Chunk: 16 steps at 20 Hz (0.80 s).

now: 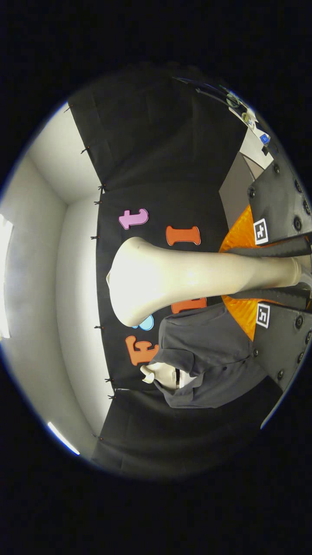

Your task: Iron the clothes twice with a garment steamer, once on the left side and once on the right side.

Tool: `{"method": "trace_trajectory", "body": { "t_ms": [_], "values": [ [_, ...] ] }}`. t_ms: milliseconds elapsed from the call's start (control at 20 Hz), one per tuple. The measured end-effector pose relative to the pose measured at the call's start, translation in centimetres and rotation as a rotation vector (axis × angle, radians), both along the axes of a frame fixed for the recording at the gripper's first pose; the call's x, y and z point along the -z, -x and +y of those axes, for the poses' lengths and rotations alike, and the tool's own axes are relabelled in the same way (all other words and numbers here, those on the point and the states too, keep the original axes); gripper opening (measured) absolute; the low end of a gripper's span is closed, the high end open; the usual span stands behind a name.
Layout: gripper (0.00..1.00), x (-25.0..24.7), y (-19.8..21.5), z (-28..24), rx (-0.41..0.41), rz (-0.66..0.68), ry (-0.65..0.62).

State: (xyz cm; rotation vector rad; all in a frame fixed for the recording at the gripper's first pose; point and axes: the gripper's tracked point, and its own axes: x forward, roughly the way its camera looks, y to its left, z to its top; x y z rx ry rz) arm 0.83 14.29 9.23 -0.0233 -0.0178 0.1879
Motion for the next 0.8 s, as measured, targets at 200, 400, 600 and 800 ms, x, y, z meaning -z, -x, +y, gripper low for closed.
{"method": "trace_trajectory", "body": {
  "t_ms": [200, 400, 600, 800],
  "values": [
    [0.35, 1.8, -1.2, 1.3, -0.037, 0.028, 0.006],
    [0.35, 3.1, -1.7, 2.4, -0.049, 0.043, 0.007],
    [0.35, 5.1, -2.6, 2.6, -0.029, 0.076, 0.007],
    [0.35, 5.9, -2.7, 3.3, -0.031, 0.098, 0.005]
  ]
}}
